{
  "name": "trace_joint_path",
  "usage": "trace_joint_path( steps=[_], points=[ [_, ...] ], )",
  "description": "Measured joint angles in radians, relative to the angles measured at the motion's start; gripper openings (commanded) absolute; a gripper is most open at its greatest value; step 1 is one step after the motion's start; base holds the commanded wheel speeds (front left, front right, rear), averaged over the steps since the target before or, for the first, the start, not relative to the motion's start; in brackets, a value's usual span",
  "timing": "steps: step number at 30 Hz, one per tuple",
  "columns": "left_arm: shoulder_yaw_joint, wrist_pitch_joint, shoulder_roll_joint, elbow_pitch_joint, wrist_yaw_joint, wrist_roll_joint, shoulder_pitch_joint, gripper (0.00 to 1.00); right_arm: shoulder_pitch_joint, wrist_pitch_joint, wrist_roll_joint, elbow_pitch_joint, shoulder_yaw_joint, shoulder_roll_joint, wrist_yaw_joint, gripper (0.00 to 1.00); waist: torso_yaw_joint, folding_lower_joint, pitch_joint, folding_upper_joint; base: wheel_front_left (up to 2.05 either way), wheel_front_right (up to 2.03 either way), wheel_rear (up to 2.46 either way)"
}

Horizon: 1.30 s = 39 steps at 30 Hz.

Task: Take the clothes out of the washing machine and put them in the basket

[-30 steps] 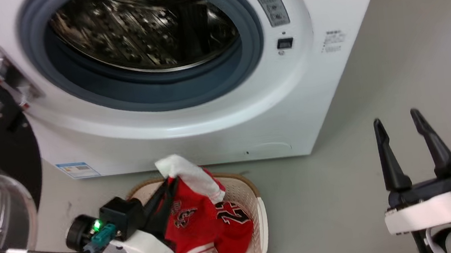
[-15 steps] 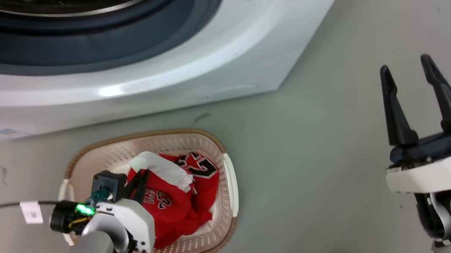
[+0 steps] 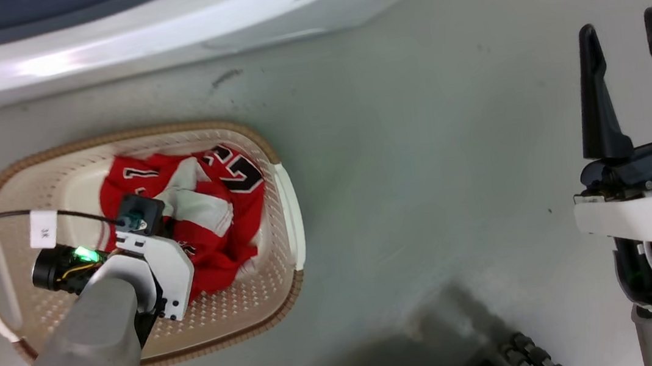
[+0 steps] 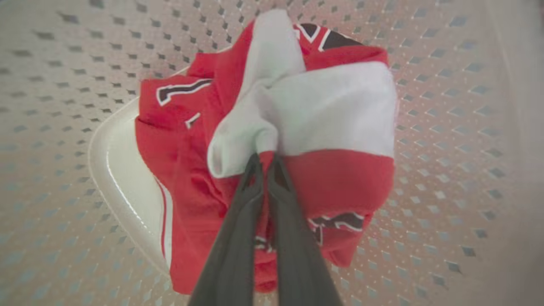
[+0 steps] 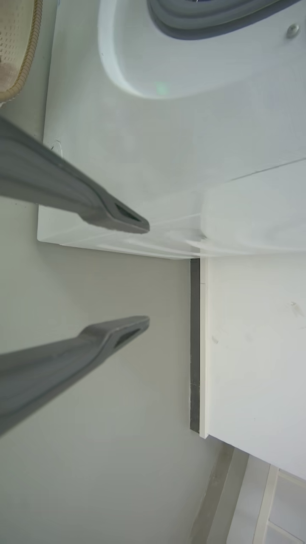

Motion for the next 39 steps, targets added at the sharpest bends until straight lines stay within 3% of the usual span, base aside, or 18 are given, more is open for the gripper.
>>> trace_joint_path(
  steps=[11,12,13,28,35,39],
  points=[
    [-0.044,0.042,-0.012,0.064,0.003,0.029,-0.048,0.00,-0.025,0.000,0.014,-0.016,0.000,0.000,0.000,1.00,-0.035,0.0000,0.116,0.0000,0.00,0.00,0.00],
    [-0.048,0.044,-0.015,0.066,0.005,0.030,-0.049,0.20,-0.026,0.000,0.014,-0.015,-0.001,0.000,0.000,1.00,-0.034,0.0000,0.115,0.0000,0.00,0.00,0.00],
    [-0.047,0.039,-0.019,0.067,0.010,0.032,-0.049,1.00,-0.028,0.000,0.014,-0.013,-0.001,0.000,0.000,1.00,-0.033,-0.0001,0.112,0.0000,0.00,0.00,0.00],
    [0.028,-0.078,-0.097,0.045,0.028,-0.048,0.076,1.00,0.025,0.000,-0.016,0.025,0.024,0.001,0.000,1.00,0.011,-0.0002,-0.085,0.0000,0.00,0.00,0.00],
    [0.179,-0.081,-0.071,-0.195,0.106,-0.028,0.209,1.00,0.097,0.000,-0.044,0.048,0.030,0.001,0.000,1.00,0.057,-0.0003,-0.232,0.0000,0.00,0.00,0.00],
    [0.278,-0.080,-0.059,-0.337,0.137,0.040,0.293,1.00,0.129,0.000,-0.053,0.056,0.025,0.001,0.000,1.00,0.086,-0.0003,-0.313,0.0000,0.00,0.00,0.00]
  ],
)
